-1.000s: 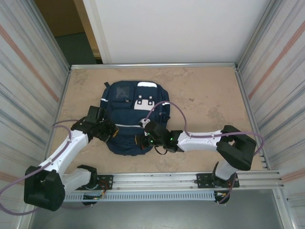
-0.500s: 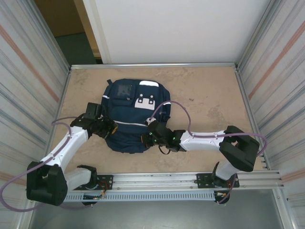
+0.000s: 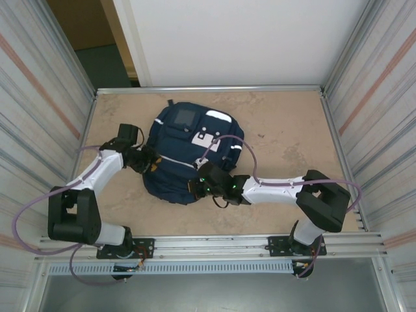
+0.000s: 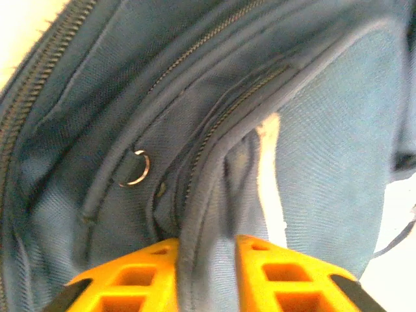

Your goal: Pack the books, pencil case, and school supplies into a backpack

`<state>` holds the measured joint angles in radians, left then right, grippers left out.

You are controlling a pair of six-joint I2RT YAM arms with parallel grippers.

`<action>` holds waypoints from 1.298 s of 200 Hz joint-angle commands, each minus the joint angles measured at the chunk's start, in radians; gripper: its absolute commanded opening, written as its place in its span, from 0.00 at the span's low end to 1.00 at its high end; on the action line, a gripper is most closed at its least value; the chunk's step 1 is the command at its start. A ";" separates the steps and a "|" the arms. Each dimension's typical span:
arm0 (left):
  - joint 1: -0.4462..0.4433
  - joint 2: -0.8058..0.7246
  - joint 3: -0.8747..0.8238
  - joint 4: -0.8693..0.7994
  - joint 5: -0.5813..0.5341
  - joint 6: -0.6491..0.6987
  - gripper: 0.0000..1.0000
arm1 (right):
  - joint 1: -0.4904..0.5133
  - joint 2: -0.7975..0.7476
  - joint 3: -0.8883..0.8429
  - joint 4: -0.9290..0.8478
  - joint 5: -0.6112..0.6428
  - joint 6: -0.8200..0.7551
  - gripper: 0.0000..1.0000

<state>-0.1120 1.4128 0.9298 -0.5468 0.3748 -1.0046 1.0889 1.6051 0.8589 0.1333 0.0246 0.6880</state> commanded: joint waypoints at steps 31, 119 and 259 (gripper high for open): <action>0.080 -0.086 0.055 -0.099 0.171 0.127 0.46 | 0.027 0.171 0.202 -0.057 -0.167 0.001 0.00; 0.021 -0.327 -0.229 -0.019 0.167 -0.033 0.55 | 0.023 0.193 0.243 -0.012 -0.262 -0.012 0.00; -0.080 -0.066 -0.043 -0.016 0.078 0.189 0.00 | 0.030 -0.058 0.022 -0.159 0.032 -0.132 0.00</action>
<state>-0.2279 1.3121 0.8246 -0.6056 0.4564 -0.9123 1.1225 1.6619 0.9558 0.0631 -0.0109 0.6159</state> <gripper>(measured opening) 0.049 0.064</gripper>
